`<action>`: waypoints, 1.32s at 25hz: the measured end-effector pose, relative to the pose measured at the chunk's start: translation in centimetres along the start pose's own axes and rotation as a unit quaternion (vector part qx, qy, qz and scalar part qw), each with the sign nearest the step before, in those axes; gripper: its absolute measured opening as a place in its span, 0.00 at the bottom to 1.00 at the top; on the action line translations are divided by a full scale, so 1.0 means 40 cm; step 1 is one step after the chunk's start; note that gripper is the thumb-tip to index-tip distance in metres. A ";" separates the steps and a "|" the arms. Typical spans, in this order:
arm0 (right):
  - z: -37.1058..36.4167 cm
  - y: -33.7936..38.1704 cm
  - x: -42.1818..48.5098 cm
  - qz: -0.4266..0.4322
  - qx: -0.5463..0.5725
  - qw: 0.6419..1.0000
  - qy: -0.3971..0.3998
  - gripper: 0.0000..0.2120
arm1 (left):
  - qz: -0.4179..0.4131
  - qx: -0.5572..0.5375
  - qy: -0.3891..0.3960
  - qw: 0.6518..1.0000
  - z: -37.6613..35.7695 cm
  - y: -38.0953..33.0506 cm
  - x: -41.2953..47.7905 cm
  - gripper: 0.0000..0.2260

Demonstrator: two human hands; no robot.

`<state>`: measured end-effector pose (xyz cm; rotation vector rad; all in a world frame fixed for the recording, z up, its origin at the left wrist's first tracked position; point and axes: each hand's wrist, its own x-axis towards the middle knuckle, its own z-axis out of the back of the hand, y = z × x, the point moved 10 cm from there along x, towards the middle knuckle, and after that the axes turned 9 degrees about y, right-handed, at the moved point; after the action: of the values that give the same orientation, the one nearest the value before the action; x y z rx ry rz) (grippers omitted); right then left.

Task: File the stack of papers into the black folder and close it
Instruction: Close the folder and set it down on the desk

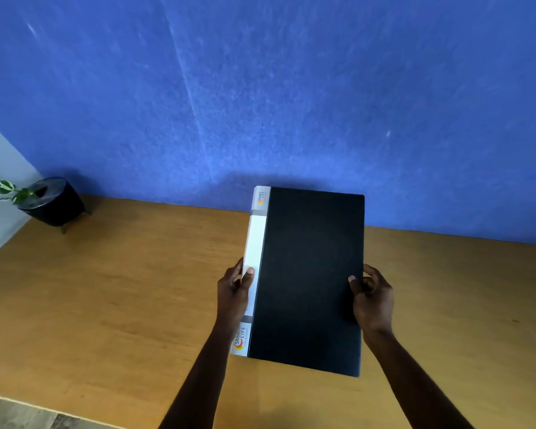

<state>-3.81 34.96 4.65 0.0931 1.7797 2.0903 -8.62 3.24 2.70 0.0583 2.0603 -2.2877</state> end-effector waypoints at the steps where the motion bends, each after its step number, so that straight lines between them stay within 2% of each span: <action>1: -0.041 -0.002 0.000 -0.003 -0.004 1.000 0.007 0.18 | -0.011 0.030 -0.021 0.999 0.042 0.001 0.002 0.15; 7: -0.276 -0.013 0.007 -0.017 -0.028 0.996 0.080 0.17 | -0.005 0.145 -0.084 0.986 0.275 0.075 0.046 0.14; 11: -0.415 -0.048 0.035 -0.051 -0.071 0.986 0.145 0.19 | 0.016 0.177 -0.107 0.978 0.411 0.136 0.081 0.15; 17: -0.561 -0.064 0.062 -0.081 -0.111 0.973 0.183 0.18 | 0.045 0.219 -0.129 0.966 0.535 0.187 0.112 0.14; 23: -0.636 -0.086 0.089 -0.118 -0.155 0.963 0.187 0.23 | 0.067 0.267 -0.135 0.952 0.590 0.219 0.155 0.11; 28: -0.657 -0.109 0.099 -0.143 -0.182 0.955 0.186 0.23 | 0.061 0.304 -0.137 0.941 0.585 0.194 0.186 0.09; 33: -0.659 -0.095 0.101 -0.131 -0.221 0.951 0.174 0.20 | 0.072 0.327 -0.120 0.935 0.587 0.212 0.197 0.11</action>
<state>-14.47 12.09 -4.81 -0.6339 1.3485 2.3445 -15.55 -21.16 -3.78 -0.0380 1.0796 -2.6119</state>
